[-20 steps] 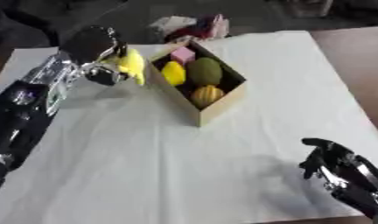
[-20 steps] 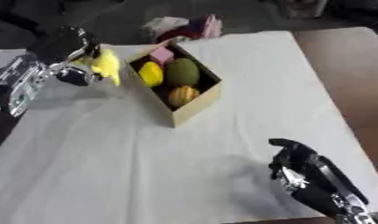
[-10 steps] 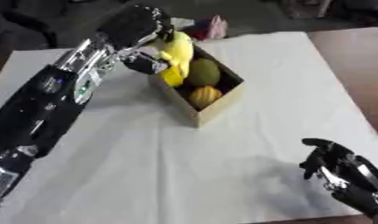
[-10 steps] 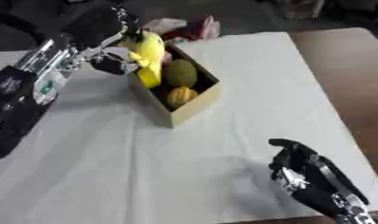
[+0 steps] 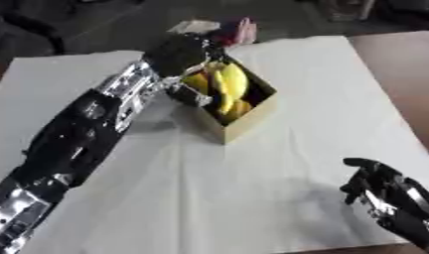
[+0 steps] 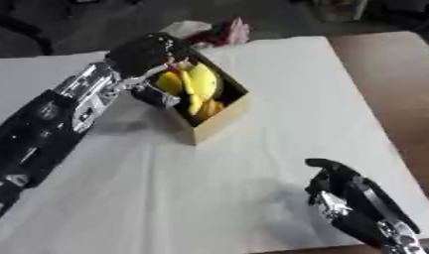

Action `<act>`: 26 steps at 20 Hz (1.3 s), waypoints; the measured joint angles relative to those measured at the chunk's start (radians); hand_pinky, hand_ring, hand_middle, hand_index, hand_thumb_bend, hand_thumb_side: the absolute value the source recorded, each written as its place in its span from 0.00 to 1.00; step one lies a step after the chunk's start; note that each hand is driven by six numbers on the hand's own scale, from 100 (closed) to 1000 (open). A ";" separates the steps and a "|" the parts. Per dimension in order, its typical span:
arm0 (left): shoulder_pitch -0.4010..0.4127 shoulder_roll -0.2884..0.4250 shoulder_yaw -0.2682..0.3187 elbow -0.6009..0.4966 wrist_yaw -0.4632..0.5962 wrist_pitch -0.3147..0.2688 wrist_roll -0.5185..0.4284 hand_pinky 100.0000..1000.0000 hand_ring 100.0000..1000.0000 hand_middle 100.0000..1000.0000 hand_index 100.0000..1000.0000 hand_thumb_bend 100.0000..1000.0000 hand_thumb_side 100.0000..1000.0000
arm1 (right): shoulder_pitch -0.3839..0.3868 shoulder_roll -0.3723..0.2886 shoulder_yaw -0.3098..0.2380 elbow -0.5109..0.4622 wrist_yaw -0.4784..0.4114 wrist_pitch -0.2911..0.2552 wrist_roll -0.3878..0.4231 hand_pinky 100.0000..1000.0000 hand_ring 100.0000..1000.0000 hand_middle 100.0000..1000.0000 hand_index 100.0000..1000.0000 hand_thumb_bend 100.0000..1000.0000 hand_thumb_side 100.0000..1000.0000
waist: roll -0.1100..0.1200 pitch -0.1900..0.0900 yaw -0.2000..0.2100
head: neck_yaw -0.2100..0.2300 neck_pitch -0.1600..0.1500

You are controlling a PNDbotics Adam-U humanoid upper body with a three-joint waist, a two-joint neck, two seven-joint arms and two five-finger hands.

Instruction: Pick up objects on the table and place them in the box.

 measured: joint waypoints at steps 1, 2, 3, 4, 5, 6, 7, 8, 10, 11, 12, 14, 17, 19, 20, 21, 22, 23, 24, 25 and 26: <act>0.004 0.001 0.000 -0.002 -0.002 -0.008 -0.009 0.76 0.73 0.75 0.83 0.40 0.26 | 0.000 0.000 0.000 0.000 0.000 0.000 0.000 0.67 0.40 0.42 0.82 0.00 0.35 | 0.000 0.000 0.002 | -0.001 0.000; 0.009 0.004 0.000 -0.010 -0.001 -0.015 -0.019 0.76 0.73 0.75 0.83 0.38 0.25 | 0.000 0.000 -0.001 0.000 0.000 0.000 0.000 0.67 0.40 0.42 0.82 0.00 0.35 | 0.000 0.000 0.004 | -0.002 0.000; 0.016 0.012 0.000 -0.022 0.005 -0.020 -0.027 0.76 0.73 0.75 0.83 0.33 0.22 | 0.000 0.000 -0.001 0.000 0.000 0.000 0.000 0.67 0.40 0.42 0.82 0.00 0.35 | 0.000 0.000 0.007 | -0.004 0.000; 0.025 0.025 0.001 -0.038 0.014 -0.023 -0.033 0.76 0.73 0.74 0.82 0.30 0.20 | 0.000 0.000 -0.001 0.000 0.000 0.000 -0.001 0.67 0.40 0.42 0.82 0.00 0.35 | 0.000 0.000 0.009 | -0.007 0.000; 0.037 0.040 0.003 -0.060 0.026 -0.024 -0.034 0.76 0.72 0.73 0.82 0.22 0.17 | 0.000 0.000 -0.002 0.000 0.000 0.000 -0.001 0.67 0.40 0.42 0.82 0.00 0.35 | 0.001 0.000 0.013 | -0.010 0.000; 0.053 0.056 0.008 -0.083 0.039 -0.023 -0.033 0.76 0.72 0.73 0.82 0.18 0.15 | 0.000 0.000 -0.002 0.000 0.000 0.000 -0.002 0.67 0.40 0.42 0.82 0.00 0.35 | 0.001 0.000 0.017 | -0.013 0.000; 0.071 0.072 0.016 -0.108 0.053 -0.021 -0.029 0.76 0.71 0.72 0.81 0.13 0.13 | 0.000 0.000 -0.002 0.000 0.000 0.001 -0.004 0.67 0.40 0.42 0.82 0.00 0.35 | 0.001 0.000 0.020 | -0.016 0.000; 0.090 0.088 0.025 -0.135 0.069 -0.018 -0.021 0.76 0.71 0.72 0.81 0.10 0.11 | 0.000 0.000 -0.003 0.000 0.000 0.001 -0.005 0.67 0.40 0.42 0.82 0.00 0.35 | 0.001 0.000 0.023 | -0.018 0.000; 0.127 0.117 0.046 -0.187 0.102 -0.014 0.001 0.76 0.71 0.71 0.81 0.05 0.10 | 0.001 0.000 -0.008 0.000 0.001 0.000 -0.007 0.67 0.40 0.42 0.82 0.00 0.35 | 0.001 0.001 0.030 | -0.022 -0.001; 0.147 0.131 0.056 -0.213 0.117 -0.013 0.015 0.76 0.71 0.71 0.81 0.05 0.10 | 0.001 -0.001 -0.008 0.000 0.001 -0.001 -0.008 0.67 0.40 0.42 0.82 0.00 0.35 | 0.001 0.001 0.033 | -0.023 -0.001; 0.165 0.145 0.064 -0.240 0.134 -0.011 0.028 0.76 0.71 0.71 0.81 0.05 0.10 | 0.001 -0.001 -0.008 0.000 0.001 -0.001 -0.009 0.67 0.40 0.42 0.82 0.00 0.35 | 0.001 0.001 0.035 | -0.024 -0.001; 0.187 0.166 0.069 -0.292 0.166 0.001 0.042 0.76 0.69 0.68 0.79 0.00 0.09 | 0.001 -0.001 -0.008 0.000 0.001 -0.001 -0.010 0.67 0.40 0.42 0.82 0.00 0.35 | 0.001 0.001 0.035 | -0.025 -0.001; 0.225 0.172 0.090 -0.373 0.215 0.031 0.051 0.75 0.67 0.65 0.78 0.00 0.19 | 0.000 -0.002 -0.016 0.000 0.001 -0.001 -0.015 0.67 0.40 0.42 0.82 0.00 0.34 | 0.001 0.011 0.062 | -0.035 -0.010; 0.278 0.159 0.117 -0.424 0.247 0.051 0.070 0.74 0.66 0.64 0.77 0.00 0.24 | 0.000 -0.002 -0.022 -0.001 0.002 -0.001 -0.022 0.67 0.40 0.42 0.82 0.00 0.35 | -0.002 0.015 0.076 | -0.042 -0.016; 0.302 0.146 0.127 -0.452 0.264 0.060 0.082 0.74 0.66 0.64 0.77 0.00 0.24 | 0.000 -0.002 -0.026 -0.001 0.002 -0.001 -0.025 0.67 0.40 0.42 0.82 0.00 0.35 | -0.003 0.017 0.077 | -0.044 -0.018; 0.327 0.129 0.134 -0.477 0.280 0.071 0.094 0.74 0.65 0.63 0.77 0.00 0.31 | 0.000 -0.002 -0.029 -0.001 0.002 -0.001 -0.028 0.67 0.40 0.42 0.82 0.00 0.35 | -0.003 0.019 0.082 | -0.045 -0.018; 0.352 0.109 0.141 -0.504 0.296 0.082 0.106 0.74 0.64 0.62 0.76 0.00 0.34 | 0.000 -0.002 -0.031 -0.001 0.002 0.000 -0.030 0.67 0.40 0.42 0.82 0.00 0.35 | -0.003 0.022 0.086 | -0.045 -0.018; 0.379 0.087 0.149 -0.529 0.312 0.094 0.116 0.73 0.63 0.61 0.76 0.00 0.37 | 0.000 -0.002 -0.033 -0.001 0.002 -0.001 -0.032 0.67 0.40 0.42 0.82 0.00 0.35 | -0.003 0.023 0.089 | -0.045 -0.018; 0.404 0.064 0.157 -0.552 0.329 0.108 0.125 0.73 0.63 0.61 0.76 0.00 0.38 | 0.000 -0.002 -0.033 -0.001 0.002 -0.001 -0.033 0.67 0.40 0.42 0.82 0.00 0.35 | -0.005 0.024 0.092 | -0.045 -0.018; 0.431 0.040 0.164 -0.572 0.346 0.122 0.131 0.73 0.63 0.60 0.75 0.00 0.42 | 0.000 -0.002 -0.033 -0.001 0.002 -0.002 -0.034 0.67 0.40 0.42 0.82 0.00 0.35 | -0.006 0.024 0.095 | -0.044 -0.018; 0.458 0.014 0.171 -0.589 0.361 0.138 0.135 0.73 0.63 0.60 0.75 0.00 0.43 | 0.000 -0.002 -0.034 -0.001 0.002 -0.002 -0.034 0.67 0.40 0.42 0.82 0.00 0.35 | -0.008 0.024 0.098 | -0.042 -0.018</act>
